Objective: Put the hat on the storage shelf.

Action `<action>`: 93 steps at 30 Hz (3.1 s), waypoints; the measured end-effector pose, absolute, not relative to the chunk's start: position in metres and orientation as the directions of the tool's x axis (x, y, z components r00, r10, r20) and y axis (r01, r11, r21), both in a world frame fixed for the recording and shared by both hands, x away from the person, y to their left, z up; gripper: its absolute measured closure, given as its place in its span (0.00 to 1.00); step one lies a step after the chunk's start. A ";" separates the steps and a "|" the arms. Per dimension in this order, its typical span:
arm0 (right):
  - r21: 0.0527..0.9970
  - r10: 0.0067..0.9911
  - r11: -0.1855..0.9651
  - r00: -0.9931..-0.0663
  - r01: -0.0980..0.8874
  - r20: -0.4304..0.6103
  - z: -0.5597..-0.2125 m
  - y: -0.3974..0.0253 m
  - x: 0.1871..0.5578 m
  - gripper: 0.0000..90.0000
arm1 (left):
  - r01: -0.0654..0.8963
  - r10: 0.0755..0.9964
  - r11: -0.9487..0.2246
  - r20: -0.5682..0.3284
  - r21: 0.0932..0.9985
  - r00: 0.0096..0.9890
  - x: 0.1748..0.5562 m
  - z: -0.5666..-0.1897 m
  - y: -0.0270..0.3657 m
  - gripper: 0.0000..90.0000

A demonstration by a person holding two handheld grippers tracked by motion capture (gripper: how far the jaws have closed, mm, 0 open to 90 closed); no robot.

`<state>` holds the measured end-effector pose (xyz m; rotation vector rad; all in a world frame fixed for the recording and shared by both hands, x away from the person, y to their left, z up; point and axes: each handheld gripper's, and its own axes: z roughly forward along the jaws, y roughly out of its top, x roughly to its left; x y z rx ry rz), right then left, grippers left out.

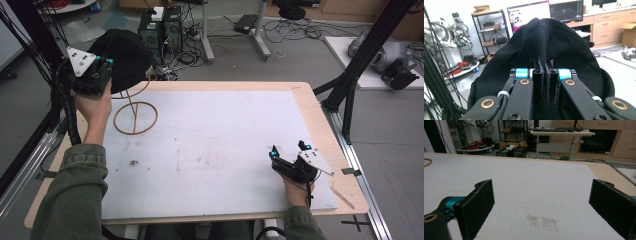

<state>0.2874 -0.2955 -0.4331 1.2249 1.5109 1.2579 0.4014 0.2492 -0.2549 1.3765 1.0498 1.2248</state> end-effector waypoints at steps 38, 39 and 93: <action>0.985 0.978 0.043 -0.208 0.168 -0.007 -0.432 -0.294 0.290 0.06 | 0.109 0.980 -0.181 0.170 0.977 0.108 0.401 -0.269 0.248 0.82; 0.985 0.978 0.041 -0.208 0.168 -0.005 -0.432 -0.294 0.290 0.06 | 0.108 0.980 -0.182 0.170 0.977 0.107 0.402 -0.269 0.248 0.81; 0.986 0.986 0.015 -0.164 0.165 0.013 -0.429 -0.293 0.289 0.06 | -0.040 0.990 0.011 -0.005 0.999 0.139 0.318 -0.320 0.267 0.20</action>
